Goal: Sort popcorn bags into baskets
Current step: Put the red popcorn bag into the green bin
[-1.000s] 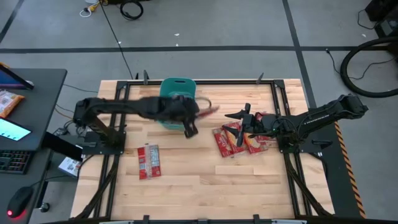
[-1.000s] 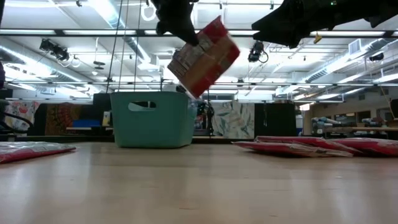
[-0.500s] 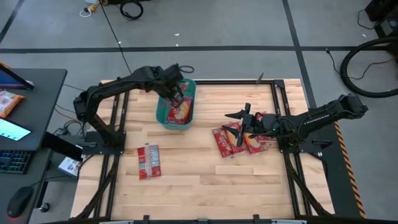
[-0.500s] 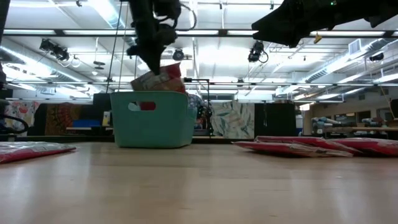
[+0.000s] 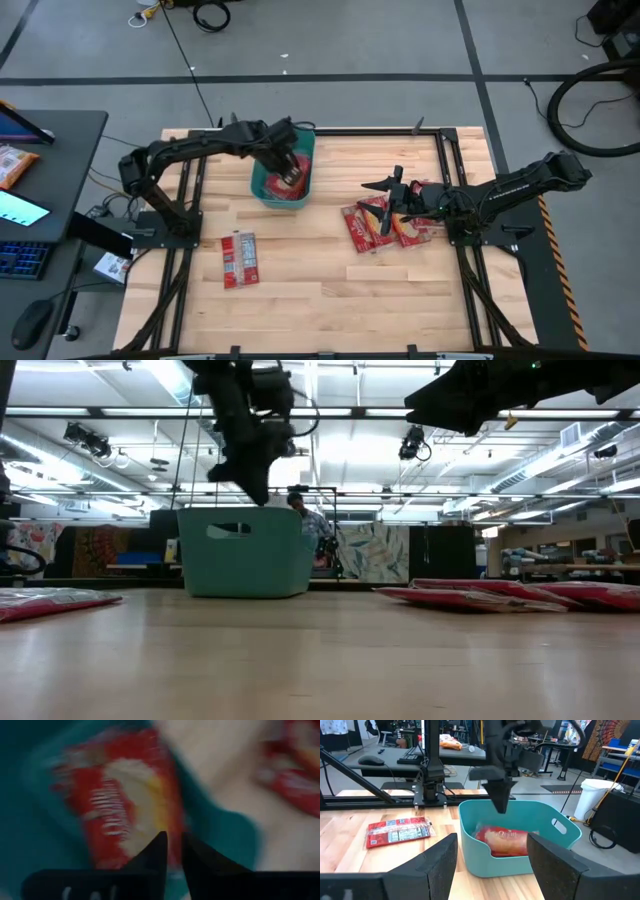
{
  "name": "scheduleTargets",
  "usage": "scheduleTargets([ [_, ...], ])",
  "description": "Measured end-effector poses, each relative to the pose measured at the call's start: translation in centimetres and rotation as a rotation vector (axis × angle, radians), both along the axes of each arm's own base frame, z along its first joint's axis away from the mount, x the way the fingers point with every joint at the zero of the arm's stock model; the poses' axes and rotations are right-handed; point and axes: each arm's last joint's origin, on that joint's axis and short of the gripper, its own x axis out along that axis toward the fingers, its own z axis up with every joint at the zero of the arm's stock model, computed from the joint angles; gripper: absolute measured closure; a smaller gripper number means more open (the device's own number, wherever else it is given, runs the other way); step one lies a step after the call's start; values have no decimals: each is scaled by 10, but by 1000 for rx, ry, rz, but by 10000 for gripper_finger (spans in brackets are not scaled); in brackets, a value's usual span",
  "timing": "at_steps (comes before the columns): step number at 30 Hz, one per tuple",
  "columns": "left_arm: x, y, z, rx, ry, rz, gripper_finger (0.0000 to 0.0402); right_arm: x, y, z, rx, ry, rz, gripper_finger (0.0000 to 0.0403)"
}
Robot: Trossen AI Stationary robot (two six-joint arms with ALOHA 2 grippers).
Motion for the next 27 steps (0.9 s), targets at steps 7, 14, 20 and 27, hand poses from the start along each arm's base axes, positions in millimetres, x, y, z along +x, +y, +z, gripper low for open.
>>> scheduleTargets([
  [7,14,-27,24,-79,-121,-294,282,0,0,0,-4,2,0,160],
  [14,22,-102,31,-106,-165,-748,283,0,0,0,-9,6,1,160],
  [20,17,-173,10,153,6,-1042,285,0,0,0,-7,5,1,160],
  [27,-15,-231,-34,263,212,-1149,271,0,0,0,1,0,0,160],
])
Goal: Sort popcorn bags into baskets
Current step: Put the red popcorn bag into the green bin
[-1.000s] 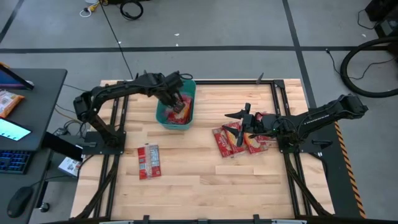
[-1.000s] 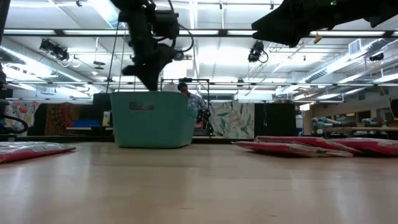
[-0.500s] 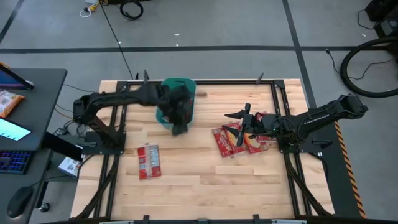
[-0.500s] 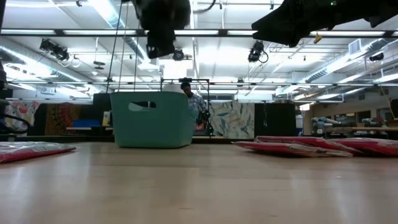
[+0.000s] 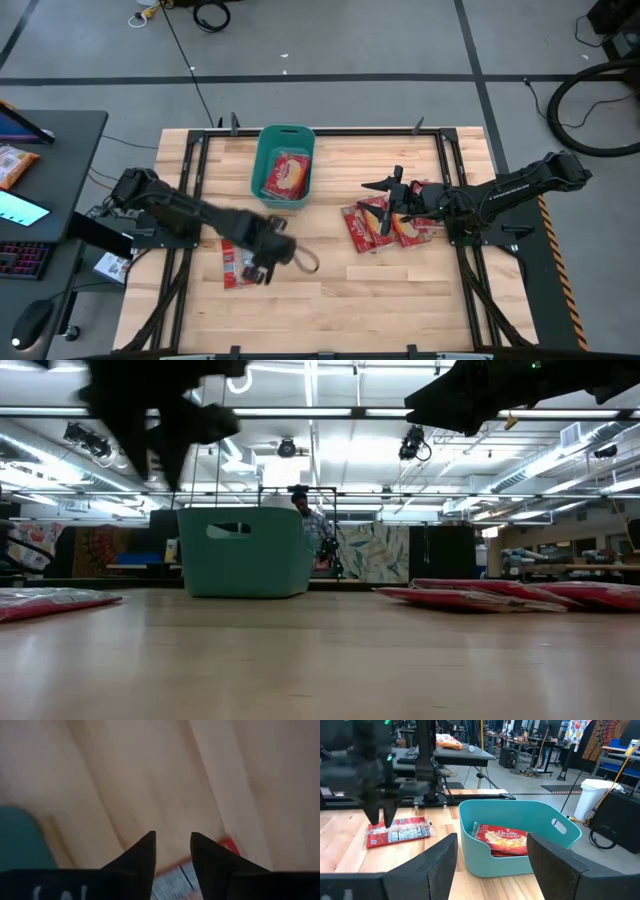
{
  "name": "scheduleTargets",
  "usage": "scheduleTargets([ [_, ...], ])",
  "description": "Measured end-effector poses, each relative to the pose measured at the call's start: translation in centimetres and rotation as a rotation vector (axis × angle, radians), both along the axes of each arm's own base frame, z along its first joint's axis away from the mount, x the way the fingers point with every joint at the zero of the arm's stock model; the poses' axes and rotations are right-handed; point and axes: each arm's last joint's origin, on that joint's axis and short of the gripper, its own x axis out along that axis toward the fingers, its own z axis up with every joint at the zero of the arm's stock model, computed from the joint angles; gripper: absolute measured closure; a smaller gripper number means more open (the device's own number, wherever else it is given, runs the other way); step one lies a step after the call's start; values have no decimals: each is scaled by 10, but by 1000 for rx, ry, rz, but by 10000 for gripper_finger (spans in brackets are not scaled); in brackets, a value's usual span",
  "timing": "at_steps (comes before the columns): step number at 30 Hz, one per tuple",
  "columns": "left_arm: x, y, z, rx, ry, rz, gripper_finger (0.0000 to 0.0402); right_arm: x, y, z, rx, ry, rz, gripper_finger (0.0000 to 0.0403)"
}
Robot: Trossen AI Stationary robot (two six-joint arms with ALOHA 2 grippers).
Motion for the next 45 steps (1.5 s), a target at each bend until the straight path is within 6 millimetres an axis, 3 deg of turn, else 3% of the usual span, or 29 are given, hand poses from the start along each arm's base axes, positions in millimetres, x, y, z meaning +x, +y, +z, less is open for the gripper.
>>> scheduleTargets([
  [5,-30,-25,-24,83,120,-72,226,0,0,0,1,-1,0,160],
  [12,-62,-37,-53,157,243,-226,180,0,0,1,2,-6,0,160],
  [18,-89,-31,-80,226,371,-341,191,0,0,1,2,-7,1,160],
  [23,-100,-34,-87,276,395,-432,199,0,0,1,2,-7,1,160],
  [40,-131,-47,-110,505,264,-607,203,0,1,1,7,-15,21,160],
  [45,-132,-48,-112,522,225,-580,256,0,1,1,7,-15,21,160],
])
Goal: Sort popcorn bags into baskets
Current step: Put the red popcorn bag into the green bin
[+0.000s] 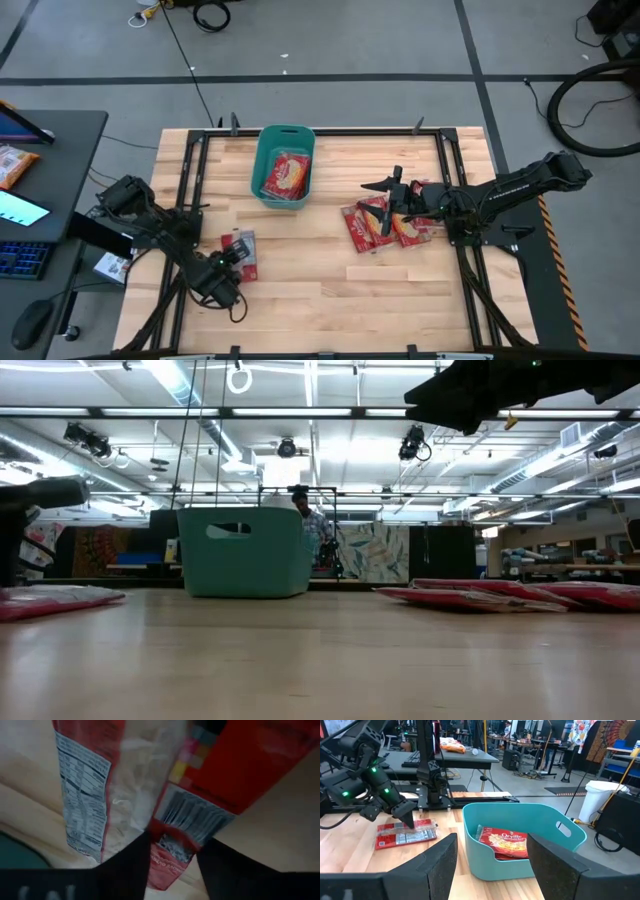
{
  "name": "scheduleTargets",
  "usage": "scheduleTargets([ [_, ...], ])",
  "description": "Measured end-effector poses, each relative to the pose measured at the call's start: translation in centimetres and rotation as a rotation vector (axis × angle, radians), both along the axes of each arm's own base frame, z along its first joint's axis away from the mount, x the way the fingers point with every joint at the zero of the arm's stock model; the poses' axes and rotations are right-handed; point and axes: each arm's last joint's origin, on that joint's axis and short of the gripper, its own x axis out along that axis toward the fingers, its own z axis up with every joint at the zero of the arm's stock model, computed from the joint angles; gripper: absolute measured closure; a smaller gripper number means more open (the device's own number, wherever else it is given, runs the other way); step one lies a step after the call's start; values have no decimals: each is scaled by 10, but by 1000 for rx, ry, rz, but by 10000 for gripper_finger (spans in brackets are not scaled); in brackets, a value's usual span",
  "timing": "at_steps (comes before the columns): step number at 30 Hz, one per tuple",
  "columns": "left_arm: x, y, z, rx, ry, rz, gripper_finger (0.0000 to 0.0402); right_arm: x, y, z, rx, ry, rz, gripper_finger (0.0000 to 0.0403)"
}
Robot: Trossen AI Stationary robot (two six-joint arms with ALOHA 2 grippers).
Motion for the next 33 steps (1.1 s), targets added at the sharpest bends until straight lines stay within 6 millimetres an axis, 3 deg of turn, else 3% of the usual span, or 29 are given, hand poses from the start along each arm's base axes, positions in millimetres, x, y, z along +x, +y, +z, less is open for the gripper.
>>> scheduleTargets([
  [7,8,-5,6,-35,-83,134,374,0,0,0,0,0,0,160],
  [12,22,-10,26,-74,-128,263,392,0,0,0,0,0,0,160],
  [17,40,-12,67,-123,-216,303,392,0,0,0,0,-1,0,160],
  [22,61,-6,121,-83,-441,276,393,0,0,1,1,-9,0,160],
  [26,77,9,166,-48,-644,279,393,0,0,1,1,-10,0,160],
  [28,85,22,178,-36,-676,292,393,0,0,1,-3,-11,1,160],
  [33,99,65,175,84,-578,264,393,0,0,1,-4,-12,1,160],
])
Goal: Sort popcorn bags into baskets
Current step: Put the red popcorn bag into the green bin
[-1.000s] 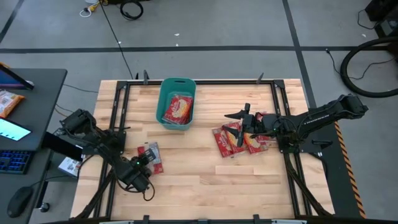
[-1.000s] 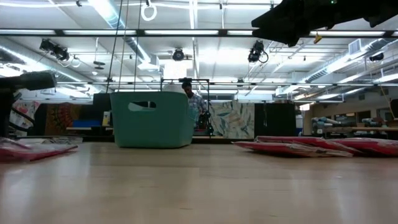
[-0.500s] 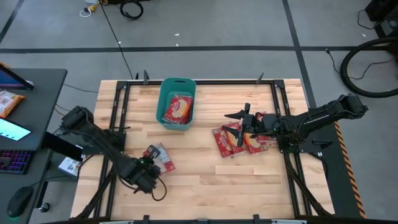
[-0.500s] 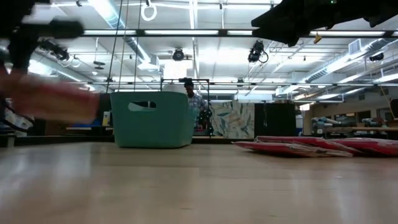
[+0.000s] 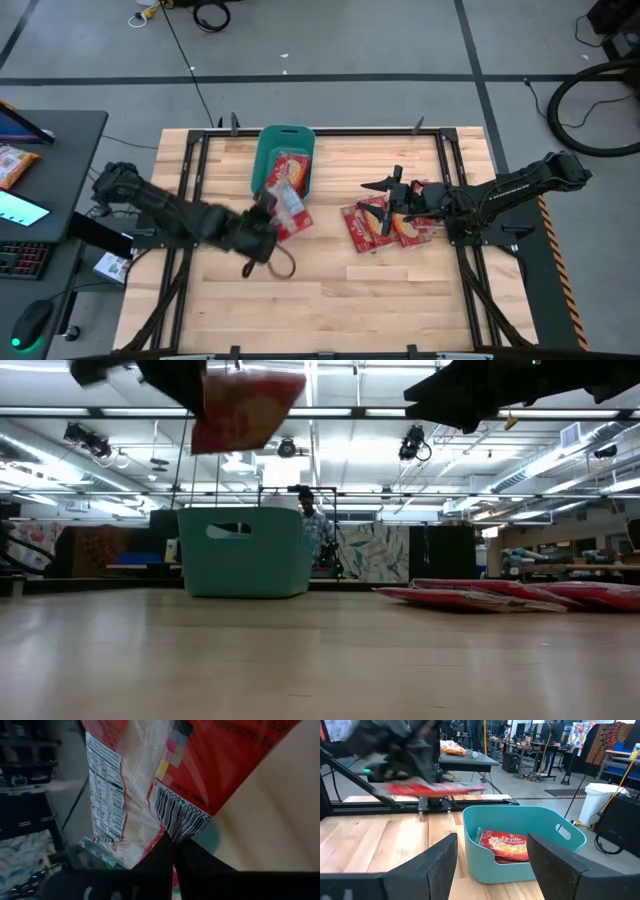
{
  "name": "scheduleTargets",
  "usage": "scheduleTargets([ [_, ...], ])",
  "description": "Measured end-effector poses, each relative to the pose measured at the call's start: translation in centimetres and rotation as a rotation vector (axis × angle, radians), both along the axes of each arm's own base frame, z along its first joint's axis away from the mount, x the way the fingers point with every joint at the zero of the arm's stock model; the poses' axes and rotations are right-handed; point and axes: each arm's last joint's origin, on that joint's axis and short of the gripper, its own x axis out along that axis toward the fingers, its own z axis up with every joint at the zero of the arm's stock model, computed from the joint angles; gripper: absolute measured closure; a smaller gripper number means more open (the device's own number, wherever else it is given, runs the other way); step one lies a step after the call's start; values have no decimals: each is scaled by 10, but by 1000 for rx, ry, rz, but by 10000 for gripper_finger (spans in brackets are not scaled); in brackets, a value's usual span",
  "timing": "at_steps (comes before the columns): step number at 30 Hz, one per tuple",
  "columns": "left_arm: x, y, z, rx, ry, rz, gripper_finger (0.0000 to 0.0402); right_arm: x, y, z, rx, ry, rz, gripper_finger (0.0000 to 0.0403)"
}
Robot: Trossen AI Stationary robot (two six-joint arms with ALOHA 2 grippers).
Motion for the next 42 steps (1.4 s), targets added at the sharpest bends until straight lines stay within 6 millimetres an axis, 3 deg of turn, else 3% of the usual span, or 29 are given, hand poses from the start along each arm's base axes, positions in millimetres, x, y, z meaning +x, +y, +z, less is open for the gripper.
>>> scheduleTargets([
  [8,10,81,-34,70,328,-58,393,0,0,0,-12,4,4,160],
  [13,11,124,-36,22,401,-101,392,0,0,0,-20,7,5,160],
  [18,17,160,-34,96,403,-163,392,0,0,0,-21,7,5,160],
  [24,14,190,-36,122,445,-227,377,0,0,0,-21,7,5,160],
  [29,9,198,-46,76,542,-211,319,0,0,0,-21,10,5,160],
  [33,14,189,-44,71,470,-127,268,0,0,-1,-22,20,4,160],
  [36,18,179,-30,14,316,-38,245,0,0,-3,-21,38,2,160],
  [42,5,167,-3,-374,-70,141,251,0,-2,-15,27,120,-87,160],
])
